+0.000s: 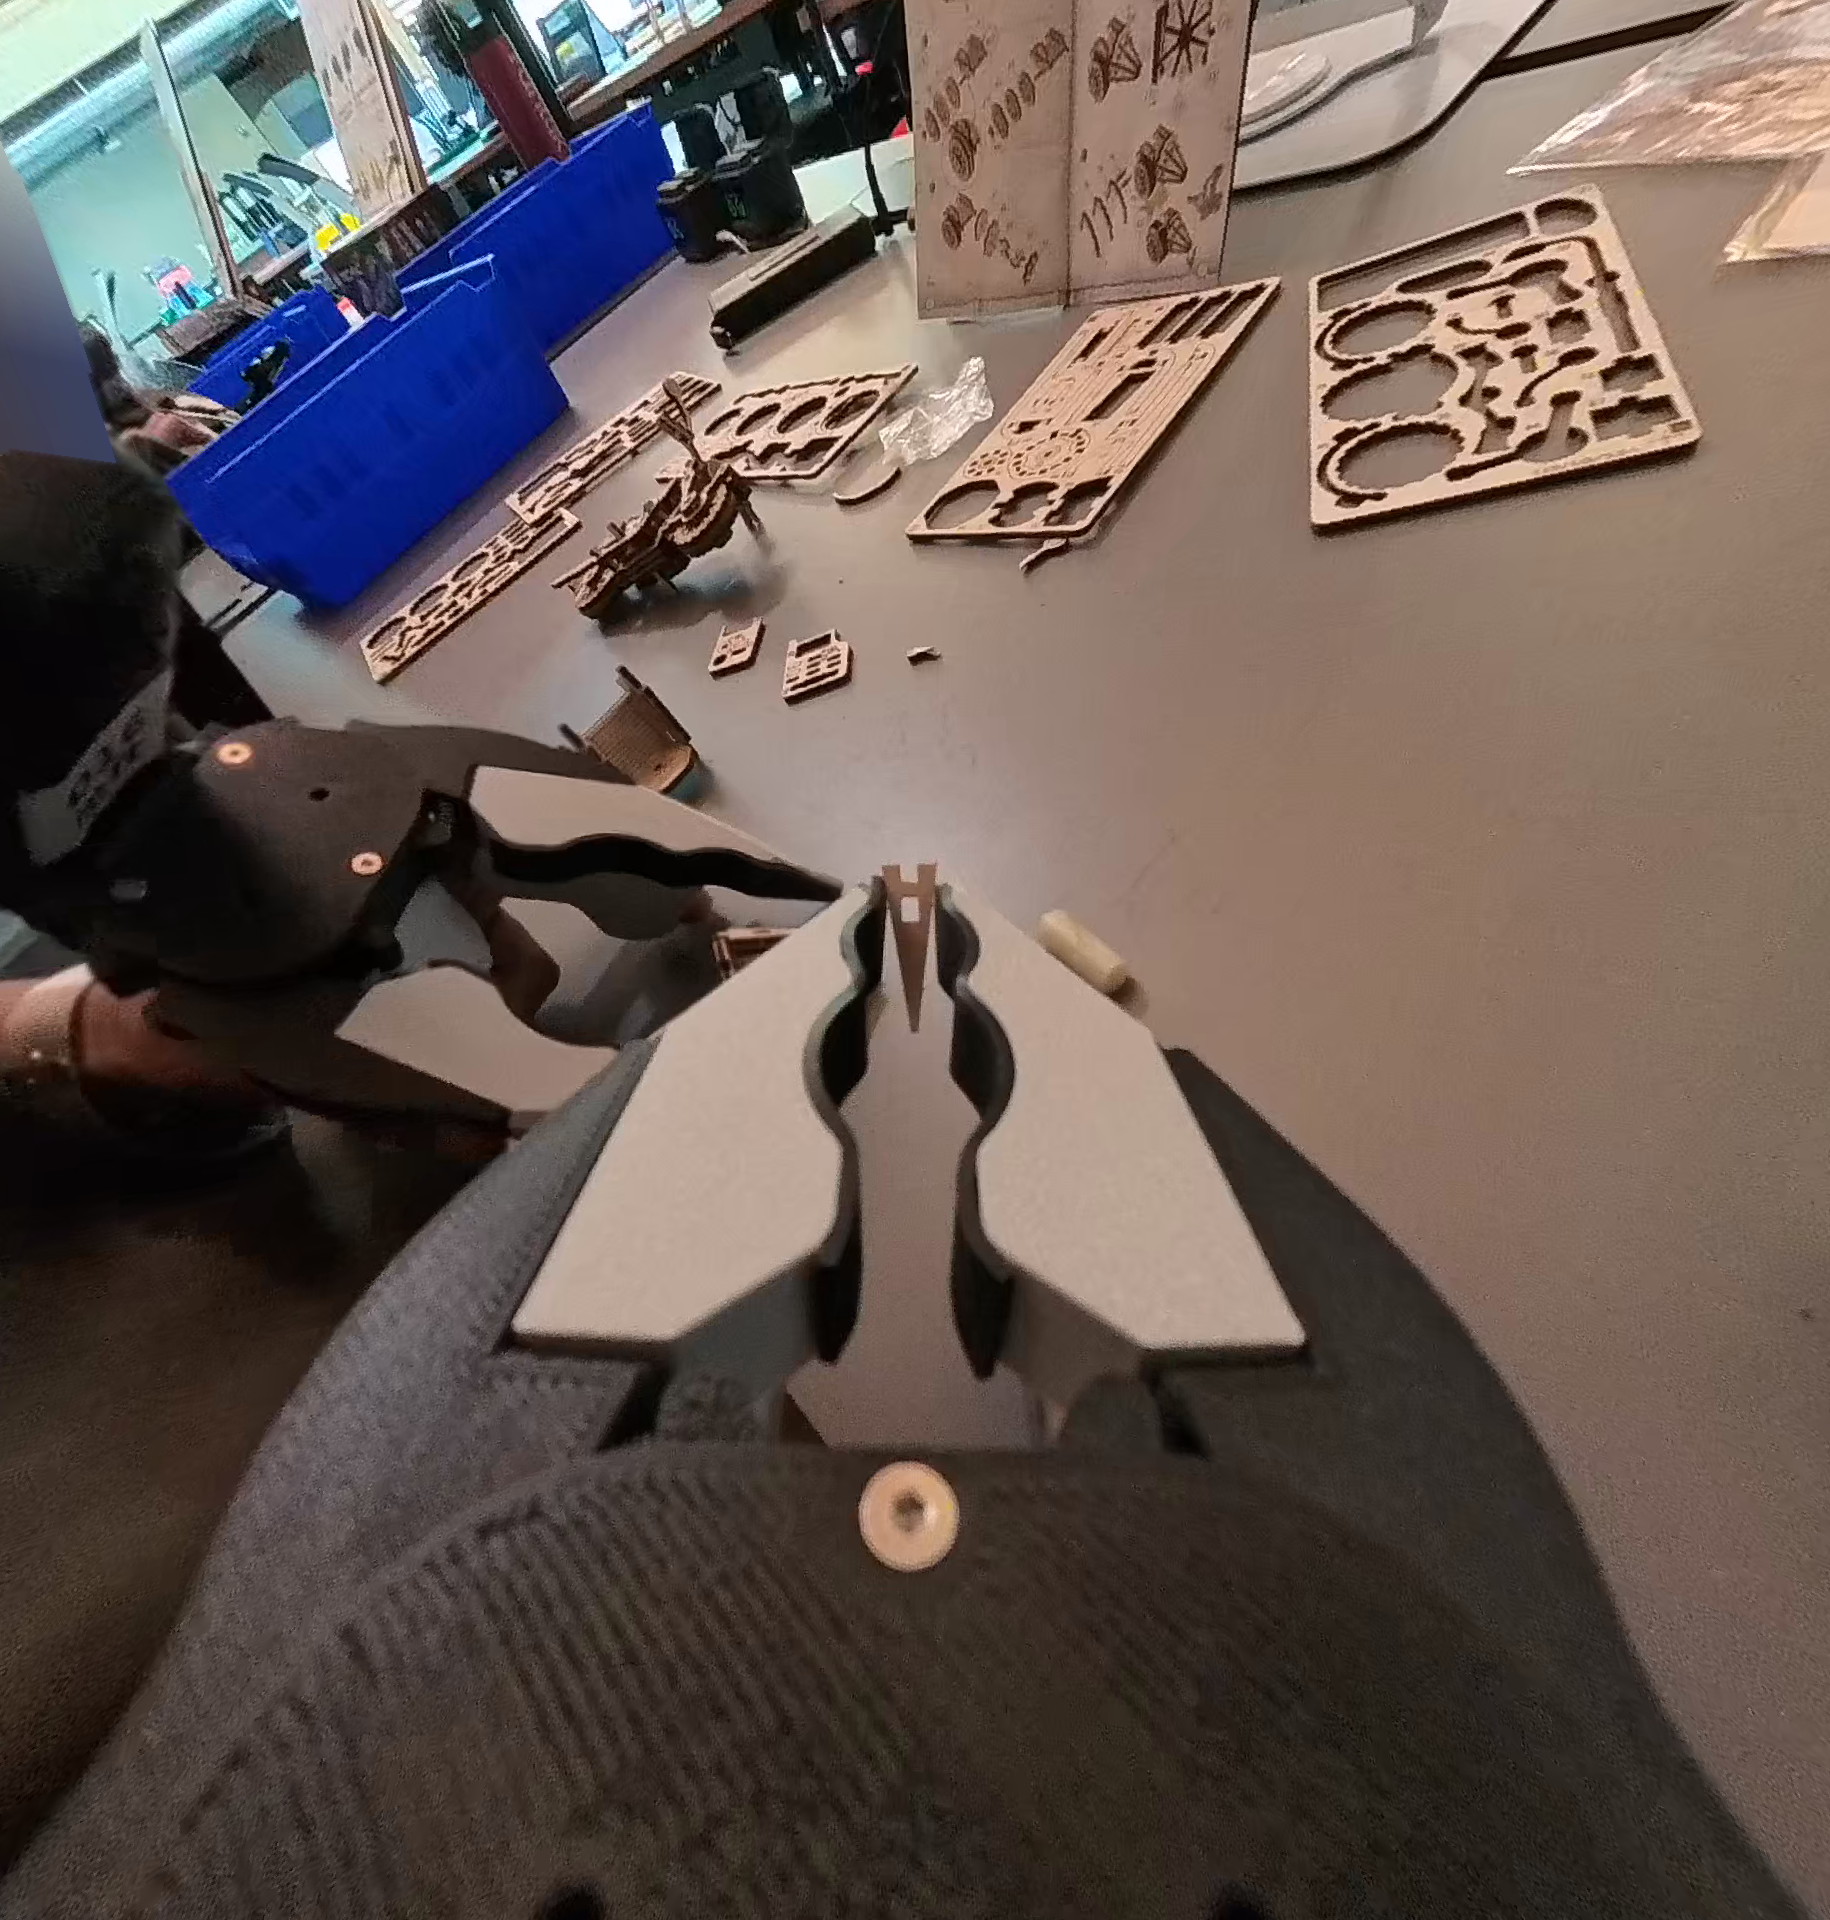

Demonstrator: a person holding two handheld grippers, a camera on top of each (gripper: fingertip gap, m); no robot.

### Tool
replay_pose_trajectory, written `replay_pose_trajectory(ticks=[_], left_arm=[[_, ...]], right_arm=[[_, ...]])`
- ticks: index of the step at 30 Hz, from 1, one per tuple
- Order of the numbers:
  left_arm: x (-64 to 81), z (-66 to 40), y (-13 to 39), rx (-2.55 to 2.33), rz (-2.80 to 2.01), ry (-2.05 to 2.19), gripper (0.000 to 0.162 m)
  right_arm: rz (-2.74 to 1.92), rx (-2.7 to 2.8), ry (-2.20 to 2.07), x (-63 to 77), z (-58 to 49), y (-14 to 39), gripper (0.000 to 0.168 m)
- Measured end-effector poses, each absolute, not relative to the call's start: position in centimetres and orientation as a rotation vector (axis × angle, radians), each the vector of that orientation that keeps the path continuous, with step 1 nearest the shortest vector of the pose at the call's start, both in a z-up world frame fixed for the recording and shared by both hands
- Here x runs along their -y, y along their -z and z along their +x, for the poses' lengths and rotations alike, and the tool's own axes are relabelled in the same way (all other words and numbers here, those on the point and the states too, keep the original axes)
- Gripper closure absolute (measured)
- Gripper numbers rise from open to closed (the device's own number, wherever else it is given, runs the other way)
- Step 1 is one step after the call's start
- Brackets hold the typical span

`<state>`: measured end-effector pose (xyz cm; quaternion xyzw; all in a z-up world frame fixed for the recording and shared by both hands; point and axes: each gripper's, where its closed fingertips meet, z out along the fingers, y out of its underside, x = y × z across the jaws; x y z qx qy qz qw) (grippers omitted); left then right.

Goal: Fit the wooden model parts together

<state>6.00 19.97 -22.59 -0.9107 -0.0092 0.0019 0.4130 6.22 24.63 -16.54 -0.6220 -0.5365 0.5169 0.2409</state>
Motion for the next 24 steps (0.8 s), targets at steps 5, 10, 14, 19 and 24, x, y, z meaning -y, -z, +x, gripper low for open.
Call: replay_pose_trajectory(ticks=[5,10,14,19,24], left_arm=[[-19.4,4.9,22.2,0.000,-2.277,-0.149,0.107],[-16.8,3.2,22.0,0.060,-2.281,-0.164,0.114],[-16.4,4.4,21.3,0.031,-2.240,0.024,0.105],[-16.6,4.4,21.4,-0.088,-2.274,0.063,0.108],[-16.3,6.3,21.7,-0.170,-2.262,0.201,0.112]], right_arm=[[-1.693,1.504,-1.390,-24.2,6.2,16.8,0.161],[-1.674,1.538,-1.375,-23.8,6.3,16.7,0.161],[-1.652,1.599,-1.376,-22.7,6.2,16.9,0.161],[-1.617,1.663,-1.312,-21.9,6.1,17.2,0.161],[-1.609,1.667,-1.192,-22.2,6.1,17.7,0.161]])
